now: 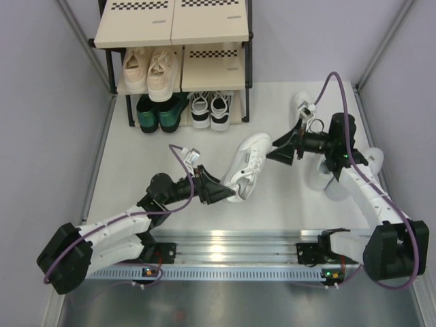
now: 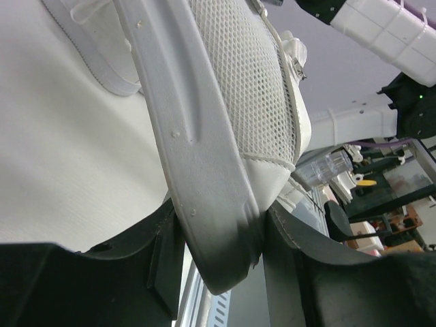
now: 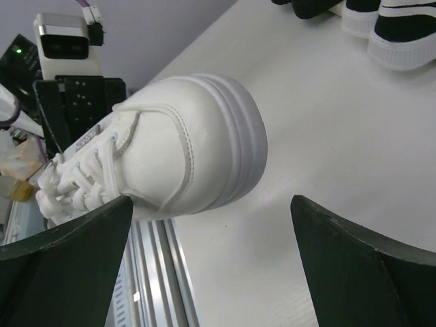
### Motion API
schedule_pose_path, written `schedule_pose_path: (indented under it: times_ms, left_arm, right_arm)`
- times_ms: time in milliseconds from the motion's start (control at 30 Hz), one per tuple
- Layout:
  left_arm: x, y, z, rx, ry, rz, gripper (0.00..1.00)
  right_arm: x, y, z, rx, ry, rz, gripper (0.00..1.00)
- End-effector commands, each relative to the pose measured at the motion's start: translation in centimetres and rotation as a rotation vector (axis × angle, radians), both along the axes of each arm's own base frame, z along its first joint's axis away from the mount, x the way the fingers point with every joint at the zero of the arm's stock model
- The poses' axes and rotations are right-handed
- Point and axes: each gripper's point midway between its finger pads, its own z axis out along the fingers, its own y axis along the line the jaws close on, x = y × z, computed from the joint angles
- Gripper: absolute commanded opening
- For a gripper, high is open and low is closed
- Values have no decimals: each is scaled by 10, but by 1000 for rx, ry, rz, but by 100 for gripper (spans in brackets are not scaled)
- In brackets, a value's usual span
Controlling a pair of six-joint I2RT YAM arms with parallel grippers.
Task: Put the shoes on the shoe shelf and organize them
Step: Pick up the shoe at the center of the board.
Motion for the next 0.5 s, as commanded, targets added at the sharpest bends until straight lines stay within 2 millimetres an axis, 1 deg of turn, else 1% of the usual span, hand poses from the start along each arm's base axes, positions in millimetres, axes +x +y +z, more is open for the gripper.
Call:
schedule_pose_path:
  times_ms: [0,67,100,133,200,233,267,300,367,400,433,467]
  left_arm:
    - [-19,3,31,-63,-158,-109,0]
    - [-21,2,35,-77,-163,-126,0]
    - [-22,1,39,-94,-161,-135,0]
    - [-24,1,41,-101,-163,-147,0]
    - [-25,0,46,-127,-163,-160,0]
    - [-25,0,47,-131,-163,-165,0]
    - [-25,-1,49,-139,-159,-166,0]
    - [-25,-1,51,-143,-163,-166,0]
    - [-20,-1,52,-138,-154,-148,0]
    - [-19,-1,54,-137,-161,-134,0]
    - [-14,0,48,-114,-137,-116,0]
    - [-9,3,52,-117,-143,-78,0]
  right_arm:
    - [-12,10,32,97,-85,131,99]
    - [-21,16,32,102,-82,185,99]
    - [-25,19,35,105,-87,207,99]
    - [-33,25,37,109,-95,248,99]
    - [-41,31,43,109,-111,274,99]
    - [-47,37,44,106,-122,297,98]
    - [-48,39,49,102,-130,305,97]
    - [-51,41,47,95,-107,313,89]
    - [-55,46,50,85,-115,335,75]
    - [-55,46,55,84,-127,343,62]
    - [-60,46,53,75,-112,359,56]
    - [-61,45,58,69,-136,362,51]
